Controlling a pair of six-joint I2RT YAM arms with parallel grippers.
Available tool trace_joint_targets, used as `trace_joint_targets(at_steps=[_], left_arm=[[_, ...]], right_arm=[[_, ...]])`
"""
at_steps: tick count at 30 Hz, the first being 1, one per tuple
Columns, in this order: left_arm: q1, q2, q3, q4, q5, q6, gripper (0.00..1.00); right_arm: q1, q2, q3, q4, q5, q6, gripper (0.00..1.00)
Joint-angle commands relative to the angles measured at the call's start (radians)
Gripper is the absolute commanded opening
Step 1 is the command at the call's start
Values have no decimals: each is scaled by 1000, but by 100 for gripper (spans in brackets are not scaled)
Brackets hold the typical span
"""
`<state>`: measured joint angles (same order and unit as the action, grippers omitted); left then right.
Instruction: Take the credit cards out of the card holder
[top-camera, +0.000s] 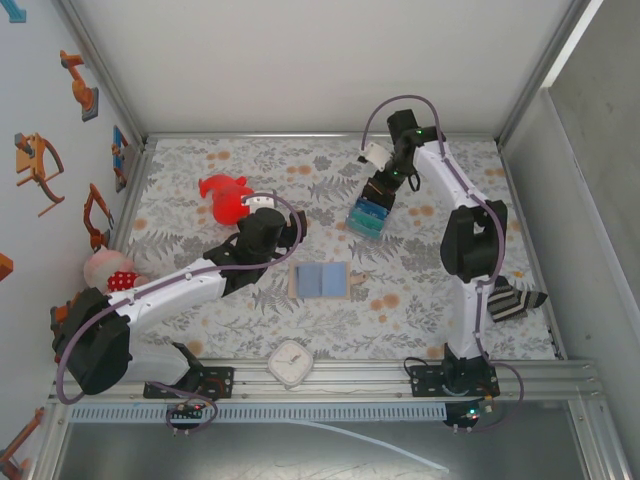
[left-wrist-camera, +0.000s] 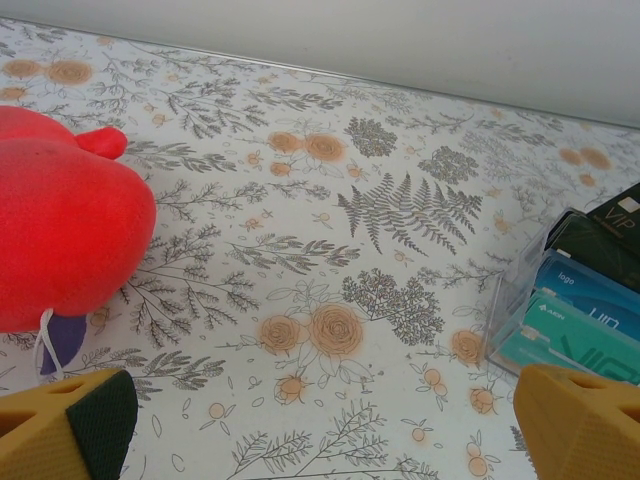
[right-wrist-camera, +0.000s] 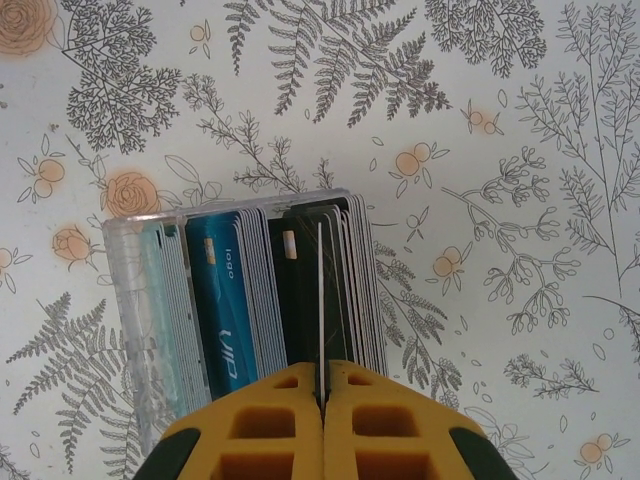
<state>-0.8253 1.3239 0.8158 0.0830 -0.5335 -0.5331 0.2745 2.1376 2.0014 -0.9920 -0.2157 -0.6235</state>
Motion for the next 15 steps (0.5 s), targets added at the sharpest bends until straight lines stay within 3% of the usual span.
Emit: trace_joint_targets(at_steps=[1,15], left_arm=[[6,2,-6,18,5,10,97],[11,20,3,19,12,4,97]], right_arm=[[-8,34,56,-33,0,-16,0],[-8,89,85,-59,15,-24,0]])
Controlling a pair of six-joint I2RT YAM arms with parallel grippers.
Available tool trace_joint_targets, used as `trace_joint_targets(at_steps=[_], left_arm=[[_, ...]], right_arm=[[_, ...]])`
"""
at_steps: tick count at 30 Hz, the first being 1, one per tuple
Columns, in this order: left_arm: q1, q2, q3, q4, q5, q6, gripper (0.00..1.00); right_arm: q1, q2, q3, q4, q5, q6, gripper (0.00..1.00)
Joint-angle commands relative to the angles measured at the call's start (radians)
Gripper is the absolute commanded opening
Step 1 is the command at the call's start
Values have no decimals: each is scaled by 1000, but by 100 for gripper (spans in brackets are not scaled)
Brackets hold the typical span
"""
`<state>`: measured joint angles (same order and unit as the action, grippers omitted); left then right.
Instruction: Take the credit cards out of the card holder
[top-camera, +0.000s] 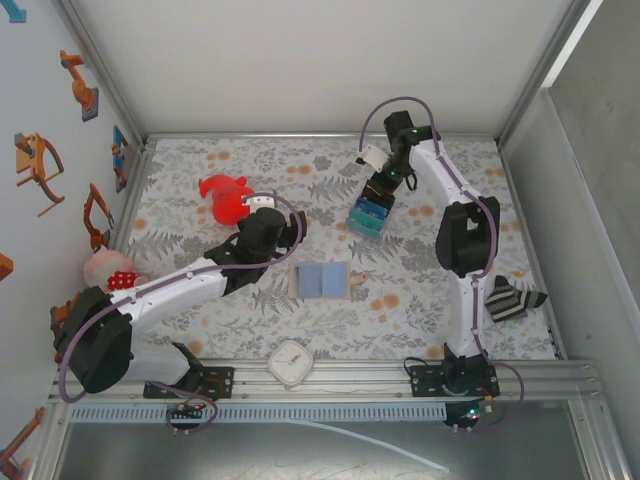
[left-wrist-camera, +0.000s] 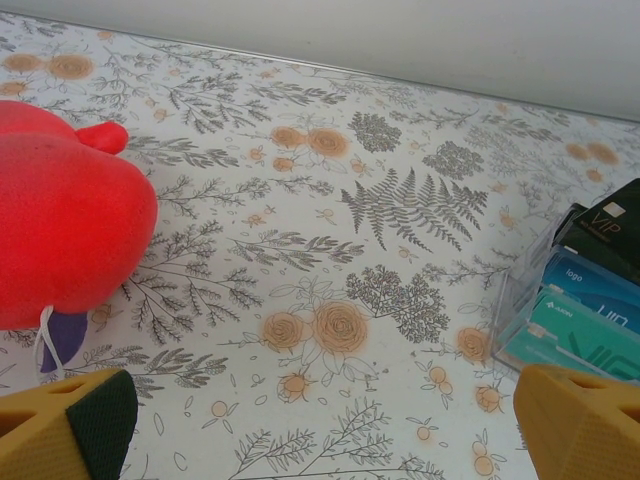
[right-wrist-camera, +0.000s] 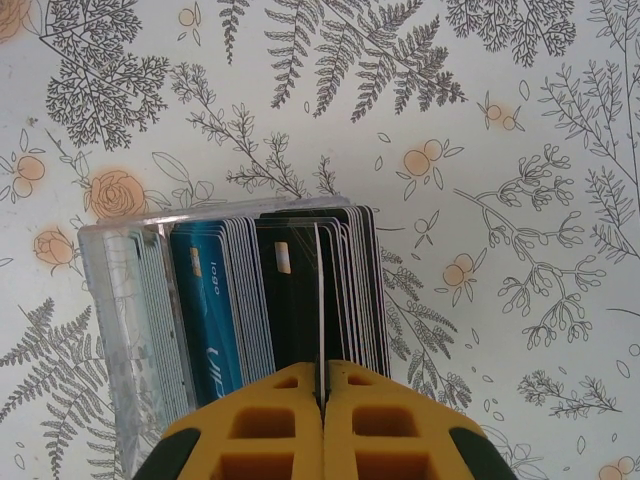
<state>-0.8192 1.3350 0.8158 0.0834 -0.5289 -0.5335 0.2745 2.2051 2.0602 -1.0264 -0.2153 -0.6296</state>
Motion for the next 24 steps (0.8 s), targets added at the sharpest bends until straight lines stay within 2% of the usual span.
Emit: trace_joint_targets(at_steps=[1,17,18,19,24], left_arm=[[6,9,3,18,10,7,97],[15,19,8,22,18,5,97],[15,19,8,20,18,5,97],[15,19,8,21,19,4,97],[17,16,8,19,19,5,97]], right_arm=[[-6,24,28,-26,16,-18,0],[-6,33,28,-31,50,-6,0],[-7,34,28,-31,51,-5,2],[-7,33,26,-31,52,-4,9],[-6,29,26,-34,56,2,15]])
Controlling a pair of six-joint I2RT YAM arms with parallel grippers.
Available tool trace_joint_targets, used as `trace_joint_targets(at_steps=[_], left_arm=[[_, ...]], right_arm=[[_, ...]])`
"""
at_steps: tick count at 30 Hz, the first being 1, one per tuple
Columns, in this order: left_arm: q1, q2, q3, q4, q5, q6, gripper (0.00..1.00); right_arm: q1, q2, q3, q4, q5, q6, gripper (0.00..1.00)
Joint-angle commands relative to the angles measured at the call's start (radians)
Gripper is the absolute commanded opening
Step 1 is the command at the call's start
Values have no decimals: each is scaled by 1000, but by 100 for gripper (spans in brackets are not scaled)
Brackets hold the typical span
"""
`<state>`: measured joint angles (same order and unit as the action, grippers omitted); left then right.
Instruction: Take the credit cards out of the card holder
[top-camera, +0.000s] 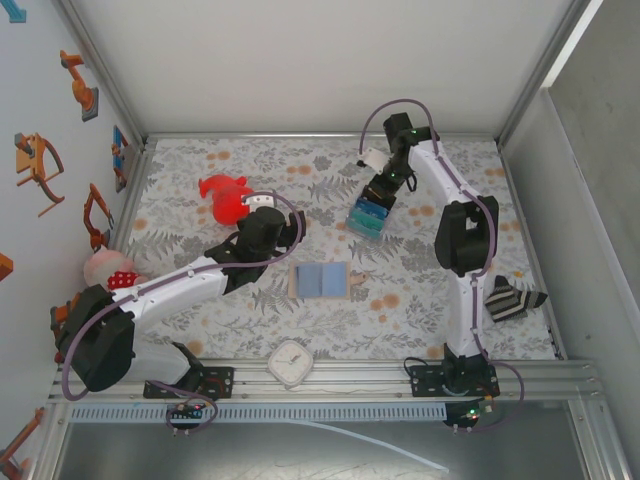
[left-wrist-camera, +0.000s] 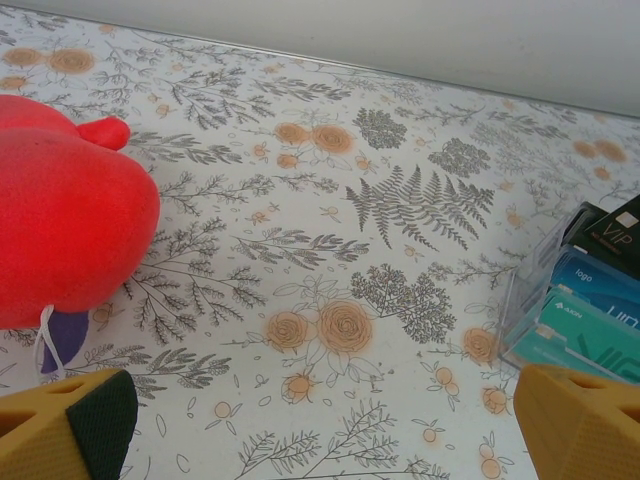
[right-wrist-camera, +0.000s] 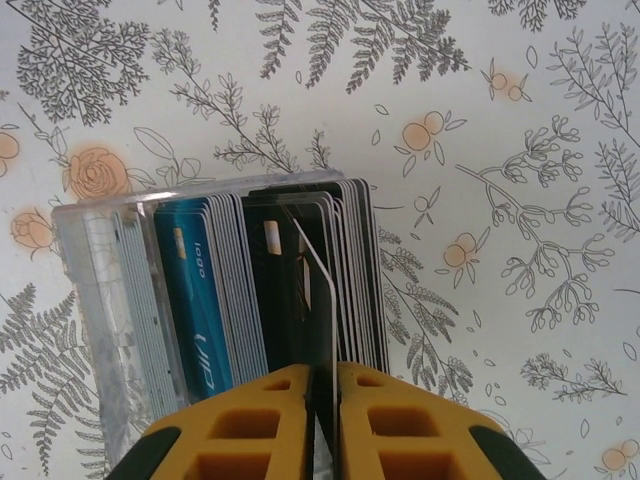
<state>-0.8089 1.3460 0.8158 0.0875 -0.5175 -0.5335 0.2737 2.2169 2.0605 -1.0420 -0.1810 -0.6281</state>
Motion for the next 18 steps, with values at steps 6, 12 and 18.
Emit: trace_joint_targets(at_steps=[6,12,18], left_arm=[[7,4,8,14,7,3,97],[5,2,9,13,4,2,97],[10,-14,6,9,-12,-9,97]], right_arm=[[-5,11,29,-17,12,7,19],[-6,1,32,-17,9,21,19],[-5,-50,36,-5,-6,91,22]])
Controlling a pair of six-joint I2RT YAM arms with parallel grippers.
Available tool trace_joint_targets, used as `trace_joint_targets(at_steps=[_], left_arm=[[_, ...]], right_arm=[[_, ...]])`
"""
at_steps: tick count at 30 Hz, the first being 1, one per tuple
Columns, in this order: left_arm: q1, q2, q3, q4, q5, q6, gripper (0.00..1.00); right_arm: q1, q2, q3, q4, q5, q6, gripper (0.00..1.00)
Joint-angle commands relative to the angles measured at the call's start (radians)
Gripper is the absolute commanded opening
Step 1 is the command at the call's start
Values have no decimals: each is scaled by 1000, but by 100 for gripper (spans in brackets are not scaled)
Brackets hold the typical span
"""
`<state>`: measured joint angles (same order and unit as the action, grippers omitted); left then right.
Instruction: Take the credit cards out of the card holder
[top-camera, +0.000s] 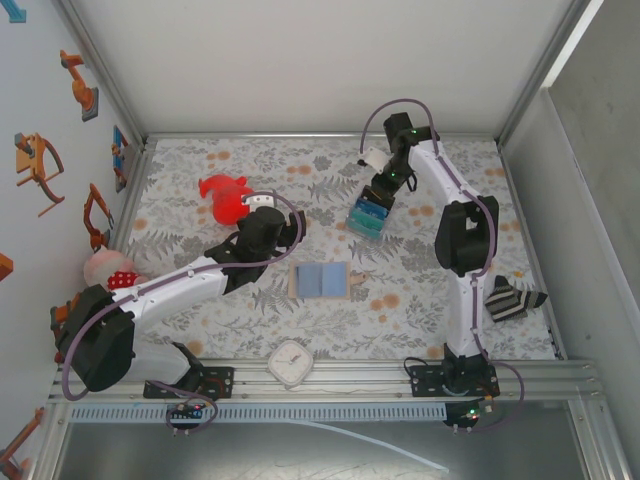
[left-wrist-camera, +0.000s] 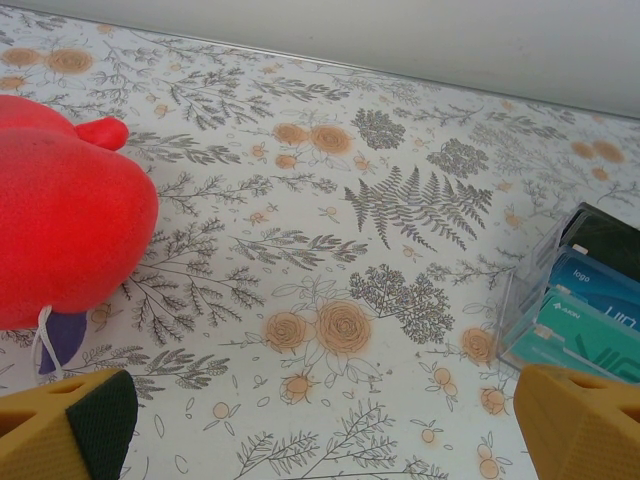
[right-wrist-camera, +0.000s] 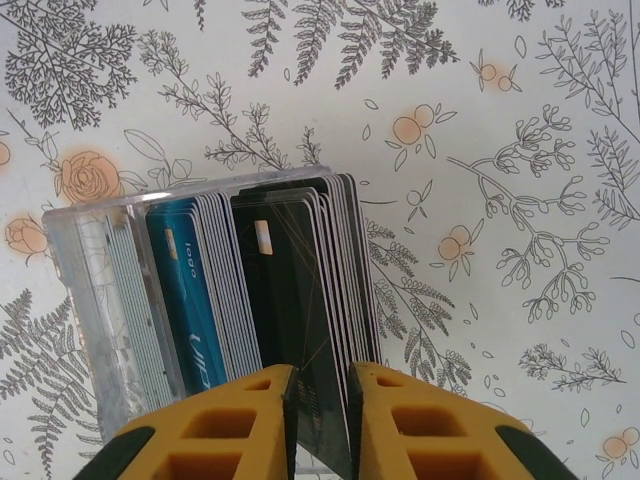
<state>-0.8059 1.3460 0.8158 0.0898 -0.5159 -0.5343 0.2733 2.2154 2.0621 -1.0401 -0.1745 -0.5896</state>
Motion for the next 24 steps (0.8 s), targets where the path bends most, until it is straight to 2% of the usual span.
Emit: trace_joint_targets(at_steps=[1,3,6,8,18,24], left_arm=[[7,-21,3,7,-18,-11,97],[8,-34,-6,3,-32,-23,97],[12,-64,-31,-1,-62,-56,97],[19,-92,-53,0,-72,-82,97],[48,-269,-169,-46,-177,-153,97],[61,-379,-222,-88,-236,-162,97]], right_arm=[[-6,-61,34,-5,-18,72,23],[-5,-83,30,1,-33,109,32],[-3,-123,1,28,-46,176,38],[-1,-156,-39,60,-57,212,46],[58,-343,-286,224,-57,418,52],[154,-413,-385,254,43,551,53]])
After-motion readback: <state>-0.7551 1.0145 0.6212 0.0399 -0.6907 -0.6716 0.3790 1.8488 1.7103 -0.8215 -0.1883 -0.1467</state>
